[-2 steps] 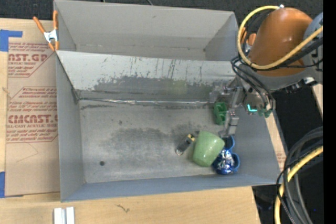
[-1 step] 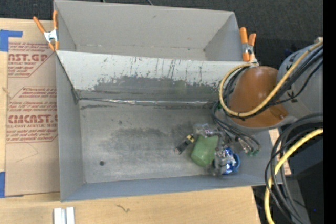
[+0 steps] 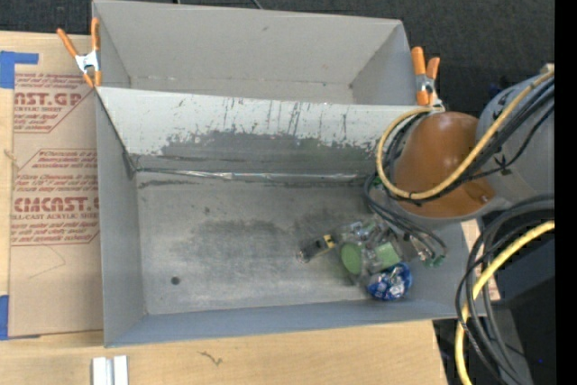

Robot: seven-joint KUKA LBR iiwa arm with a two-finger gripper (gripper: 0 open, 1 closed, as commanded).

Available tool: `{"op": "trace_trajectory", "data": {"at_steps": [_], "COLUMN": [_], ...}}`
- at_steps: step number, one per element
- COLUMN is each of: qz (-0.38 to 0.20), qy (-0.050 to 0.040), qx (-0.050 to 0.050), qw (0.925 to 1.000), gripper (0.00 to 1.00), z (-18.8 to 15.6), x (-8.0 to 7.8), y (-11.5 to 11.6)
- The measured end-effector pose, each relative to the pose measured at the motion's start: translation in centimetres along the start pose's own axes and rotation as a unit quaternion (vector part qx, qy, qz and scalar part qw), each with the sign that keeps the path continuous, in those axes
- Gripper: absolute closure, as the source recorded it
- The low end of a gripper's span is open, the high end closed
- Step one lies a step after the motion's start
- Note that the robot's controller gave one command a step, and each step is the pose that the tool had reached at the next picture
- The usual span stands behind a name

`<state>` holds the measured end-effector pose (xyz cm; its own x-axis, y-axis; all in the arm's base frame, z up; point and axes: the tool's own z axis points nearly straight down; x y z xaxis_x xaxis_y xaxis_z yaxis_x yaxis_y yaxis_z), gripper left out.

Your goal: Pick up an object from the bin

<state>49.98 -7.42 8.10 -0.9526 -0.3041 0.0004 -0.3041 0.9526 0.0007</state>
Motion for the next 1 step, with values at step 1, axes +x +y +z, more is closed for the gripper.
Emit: {"op": "trace_trajectory", "data": {"at_steps": [1], "qz": [0.01], "qy": [-0.0043], "qx": [0.002], "qw": [0.9999], "gripper": [1.0], "z": [-13.17], "x": [0.32], "y": [1.28]}}
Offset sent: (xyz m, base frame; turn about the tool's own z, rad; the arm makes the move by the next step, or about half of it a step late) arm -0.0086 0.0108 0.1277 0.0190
